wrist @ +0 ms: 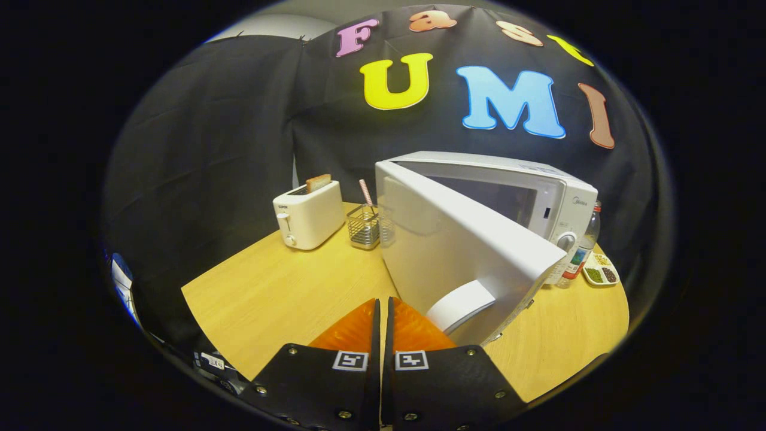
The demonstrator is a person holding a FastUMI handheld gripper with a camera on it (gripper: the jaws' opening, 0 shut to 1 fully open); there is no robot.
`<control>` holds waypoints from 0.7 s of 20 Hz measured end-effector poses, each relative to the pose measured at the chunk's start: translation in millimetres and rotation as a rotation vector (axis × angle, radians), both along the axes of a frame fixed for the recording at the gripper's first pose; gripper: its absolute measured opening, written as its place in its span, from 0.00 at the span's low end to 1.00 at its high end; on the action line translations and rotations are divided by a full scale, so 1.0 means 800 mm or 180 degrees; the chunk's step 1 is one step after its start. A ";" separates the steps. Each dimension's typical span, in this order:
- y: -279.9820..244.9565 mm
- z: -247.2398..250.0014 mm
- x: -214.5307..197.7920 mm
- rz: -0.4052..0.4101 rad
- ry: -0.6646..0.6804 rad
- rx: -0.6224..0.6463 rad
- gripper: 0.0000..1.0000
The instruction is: Open the microwave, put the food inside, and close the microwave door.
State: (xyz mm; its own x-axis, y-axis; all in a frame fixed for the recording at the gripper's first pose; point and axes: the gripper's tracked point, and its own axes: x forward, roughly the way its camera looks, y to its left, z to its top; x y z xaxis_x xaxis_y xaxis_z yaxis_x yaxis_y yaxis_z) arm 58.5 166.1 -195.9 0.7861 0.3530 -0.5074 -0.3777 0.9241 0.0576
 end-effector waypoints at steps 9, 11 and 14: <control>-0.066 -0.004 0.059 -0.0338 -0.0034 0.0042 0.03; -0.077 -0.006 0.071 -0.0404 -0.0037 0.0035 0.02; -0.092 -0.007 0.090 -0.0493 -0.0072 0.0008 0.02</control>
State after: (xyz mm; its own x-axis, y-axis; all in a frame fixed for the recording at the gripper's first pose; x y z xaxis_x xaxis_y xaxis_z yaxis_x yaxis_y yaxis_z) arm 130.5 92.5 -201.8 0.8424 0.2279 -0.4883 -0.2320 0.9713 0.0531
